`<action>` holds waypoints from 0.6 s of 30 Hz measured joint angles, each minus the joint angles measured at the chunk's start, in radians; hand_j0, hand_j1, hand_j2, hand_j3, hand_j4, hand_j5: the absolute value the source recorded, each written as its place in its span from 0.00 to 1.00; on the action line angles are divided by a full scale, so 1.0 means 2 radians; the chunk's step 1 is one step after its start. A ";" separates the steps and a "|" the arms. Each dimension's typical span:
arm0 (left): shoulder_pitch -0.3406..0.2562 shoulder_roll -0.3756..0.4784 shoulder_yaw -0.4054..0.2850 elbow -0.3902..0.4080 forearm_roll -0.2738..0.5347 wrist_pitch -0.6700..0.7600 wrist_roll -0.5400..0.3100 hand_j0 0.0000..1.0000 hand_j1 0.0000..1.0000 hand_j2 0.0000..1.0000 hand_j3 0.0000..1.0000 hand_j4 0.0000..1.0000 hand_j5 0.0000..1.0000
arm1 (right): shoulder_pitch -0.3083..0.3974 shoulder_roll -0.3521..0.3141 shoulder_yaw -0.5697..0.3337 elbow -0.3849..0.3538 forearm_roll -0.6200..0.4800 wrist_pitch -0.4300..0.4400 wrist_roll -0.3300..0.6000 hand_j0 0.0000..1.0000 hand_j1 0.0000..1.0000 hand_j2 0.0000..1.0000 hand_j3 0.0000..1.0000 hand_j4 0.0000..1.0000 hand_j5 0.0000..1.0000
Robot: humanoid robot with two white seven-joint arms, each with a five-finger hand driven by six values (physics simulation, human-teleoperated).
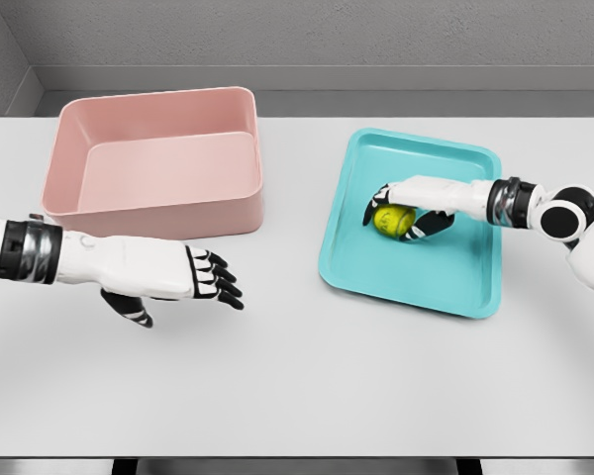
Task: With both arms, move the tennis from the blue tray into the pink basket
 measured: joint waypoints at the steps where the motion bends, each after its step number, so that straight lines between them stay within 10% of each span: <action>1: 0.000 0.001 0.000 0.000 0.000 0.000 0.000 1.00 1.00 1.00 1.00 1.00 1.00 | -0.001 0.000 0.000 0.000 0.001 0.000 0.000 0.54 0.54 0.54 0.54 0.54 0.54; 18: -0.003 0.012 0.001 0.000 0.000 0.000 0.000 1.00 1.00 1.00 1.00 1.00 1.00 | -0.010 -0.034 0.008 -0.081 0.001 -0.026 0.001 0.52 0.52 0.52 0.52 0.52 0.52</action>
